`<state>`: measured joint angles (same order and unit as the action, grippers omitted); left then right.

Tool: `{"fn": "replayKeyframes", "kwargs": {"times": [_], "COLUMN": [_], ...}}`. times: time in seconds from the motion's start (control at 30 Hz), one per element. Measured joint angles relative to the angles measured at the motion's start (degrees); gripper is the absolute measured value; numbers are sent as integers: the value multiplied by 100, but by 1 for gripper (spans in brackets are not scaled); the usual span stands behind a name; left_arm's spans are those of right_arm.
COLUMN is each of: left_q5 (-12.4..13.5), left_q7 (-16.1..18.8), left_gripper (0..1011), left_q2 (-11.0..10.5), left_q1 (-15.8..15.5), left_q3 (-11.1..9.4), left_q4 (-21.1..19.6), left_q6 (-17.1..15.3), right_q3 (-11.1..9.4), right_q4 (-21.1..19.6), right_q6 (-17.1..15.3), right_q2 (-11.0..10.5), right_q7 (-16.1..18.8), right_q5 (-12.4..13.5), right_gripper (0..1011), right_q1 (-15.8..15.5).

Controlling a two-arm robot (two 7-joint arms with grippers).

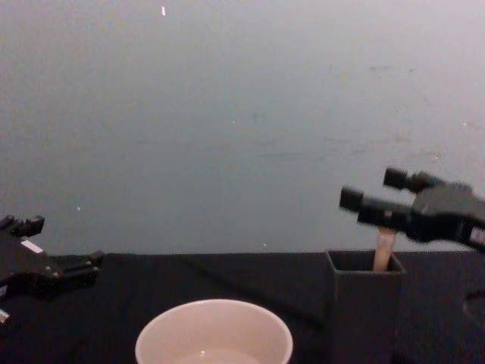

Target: Pick up the stirring spoon with one hand, stir inside the cup, then place it back in its original position.

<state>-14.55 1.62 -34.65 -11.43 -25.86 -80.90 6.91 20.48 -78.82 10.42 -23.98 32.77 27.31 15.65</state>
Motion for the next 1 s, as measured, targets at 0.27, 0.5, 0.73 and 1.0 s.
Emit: {"fn": "replayKeyframes", "kwargs": {"times": [0.27, 0.5, 0.73, 1.0], "left_q5": [0, 0, 0, 0], "left_q7": [0, 0, 0, 0], "left_gripper": [1001, 1001, 1001, 1001], "left_q2": [0, 0, 0, 0], "left_q1": [0, 0, 0, 0], "left_q3": [0, 0, 0, 0], "left_q4": [0, 0, 0, 0], "left_q6": [0, 0, 0, 0], "right_q3": [-373, -603, -630, -636], "right_q4": [-248, 62, 572, 626], "right_q6": [112, -138, -434, -464], "right_q2": [89, 291, 464, 486], "right_q7": [-592, -1473, -1757, -1782], "right_q5": [-22, -466, -723, -769], "right_gripper": [1000, 1000, 1000, 1000], "right_q1": [-122, -150, -141, -134]}}
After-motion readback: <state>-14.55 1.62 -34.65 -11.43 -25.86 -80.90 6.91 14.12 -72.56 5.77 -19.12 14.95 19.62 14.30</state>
